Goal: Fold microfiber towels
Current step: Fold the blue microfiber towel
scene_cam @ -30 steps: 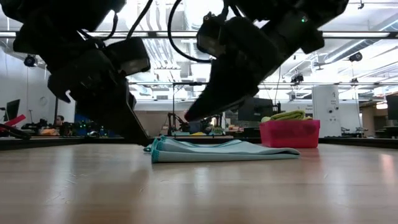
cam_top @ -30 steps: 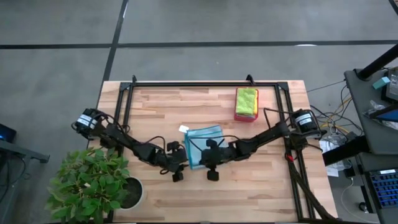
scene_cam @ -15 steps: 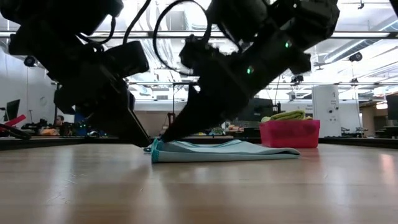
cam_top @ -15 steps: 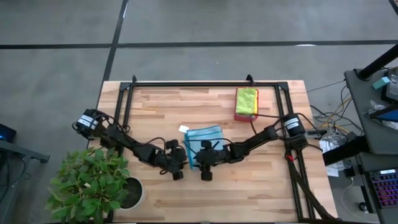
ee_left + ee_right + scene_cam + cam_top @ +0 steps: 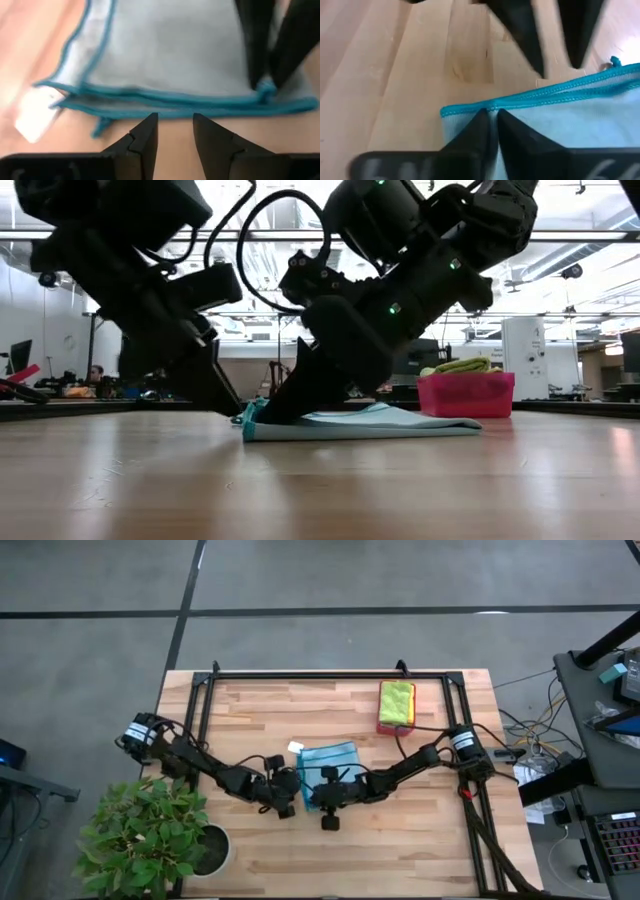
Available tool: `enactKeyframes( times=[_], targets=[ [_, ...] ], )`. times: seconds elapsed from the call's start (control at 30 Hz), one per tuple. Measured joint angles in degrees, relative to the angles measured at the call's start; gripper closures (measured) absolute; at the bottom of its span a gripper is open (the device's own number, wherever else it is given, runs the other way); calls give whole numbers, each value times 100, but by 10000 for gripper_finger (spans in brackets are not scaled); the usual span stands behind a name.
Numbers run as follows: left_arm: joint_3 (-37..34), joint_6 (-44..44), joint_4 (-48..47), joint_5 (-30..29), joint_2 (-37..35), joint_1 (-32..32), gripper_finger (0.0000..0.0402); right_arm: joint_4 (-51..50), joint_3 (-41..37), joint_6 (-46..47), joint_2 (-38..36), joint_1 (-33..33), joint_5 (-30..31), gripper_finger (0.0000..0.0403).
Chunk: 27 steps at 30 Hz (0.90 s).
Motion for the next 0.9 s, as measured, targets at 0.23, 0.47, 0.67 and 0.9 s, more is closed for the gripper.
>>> enactKeyframes(
  times=[0.23, 0.47, 0.67, 0.9],
  targets=[
    [-8, 524, -97, -172, -14, 515, 293, -16, -9, -54, -87, 2, -4, 391],
    [-162, 570, -86, -146, 70, 902, 293, -63, -9, -50, -194, 4, -132, 394],
    [-223, 540, 15, -128, 73, 939, 293, -35, 7, 25, -193, 30, -323, 394],
    [-208, 427, 15, -106, 73, 939, 293, 12, 9, 124, -168, 30, -322, 394]
  ],
)
